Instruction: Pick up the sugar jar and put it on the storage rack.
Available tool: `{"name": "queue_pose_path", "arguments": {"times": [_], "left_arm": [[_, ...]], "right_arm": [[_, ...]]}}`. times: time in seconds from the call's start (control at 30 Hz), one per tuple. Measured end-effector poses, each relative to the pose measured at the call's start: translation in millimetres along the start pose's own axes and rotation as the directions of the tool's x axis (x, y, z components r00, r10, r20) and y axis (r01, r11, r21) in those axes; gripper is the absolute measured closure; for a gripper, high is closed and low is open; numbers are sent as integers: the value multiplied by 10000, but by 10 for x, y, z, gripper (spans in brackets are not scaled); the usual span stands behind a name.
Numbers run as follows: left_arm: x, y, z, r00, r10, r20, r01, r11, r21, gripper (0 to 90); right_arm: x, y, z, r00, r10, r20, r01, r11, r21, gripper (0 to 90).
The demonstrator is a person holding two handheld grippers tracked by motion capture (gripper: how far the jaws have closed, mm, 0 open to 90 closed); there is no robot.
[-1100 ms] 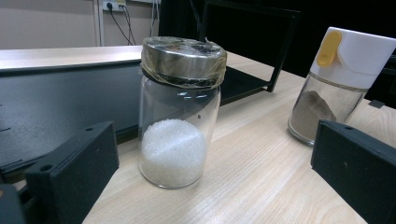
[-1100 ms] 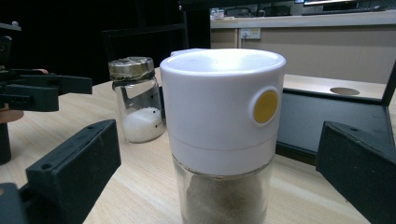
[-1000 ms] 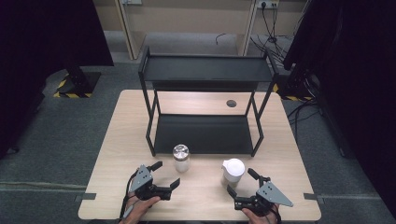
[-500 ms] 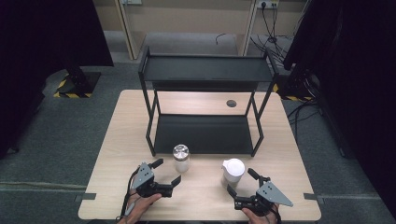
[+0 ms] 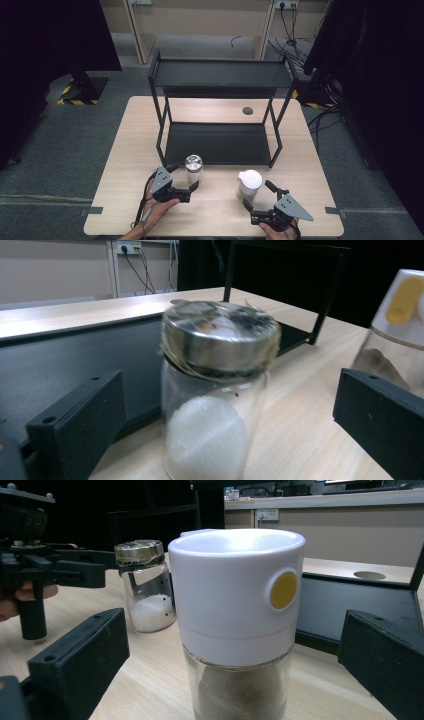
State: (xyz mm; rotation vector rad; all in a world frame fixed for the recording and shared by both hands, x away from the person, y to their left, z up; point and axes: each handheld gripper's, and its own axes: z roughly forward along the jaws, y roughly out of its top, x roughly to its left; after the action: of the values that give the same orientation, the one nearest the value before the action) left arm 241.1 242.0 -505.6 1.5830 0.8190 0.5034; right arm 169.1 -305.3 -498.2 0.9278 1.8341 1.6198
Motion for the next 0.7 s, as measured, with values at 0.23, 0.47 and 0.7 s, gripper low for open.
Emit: {"name": "queue_pose_path", "arguments": {"times": [0.23, 0.47, 0.7], "left_arm": [[32, 29, 107, 10000, -42, -16, 42, 10000, 86, 13], [0, 86, 203, 9998, 164, 83, -165, 9997, 160, 38], [-24, 115, 271, 9998, 187, -97, -183, 9989, 430, 62]], "right_arm": [[-1, 1, 1, 10000, 37, -15, -37, 10000, 11, 4], [-2, 0, 4, 10000, 38, -11, -38, 10000, 11, 4], [-5, -2, 5, 10000, 62, -13, -62, 10000, 13, 4]]}}
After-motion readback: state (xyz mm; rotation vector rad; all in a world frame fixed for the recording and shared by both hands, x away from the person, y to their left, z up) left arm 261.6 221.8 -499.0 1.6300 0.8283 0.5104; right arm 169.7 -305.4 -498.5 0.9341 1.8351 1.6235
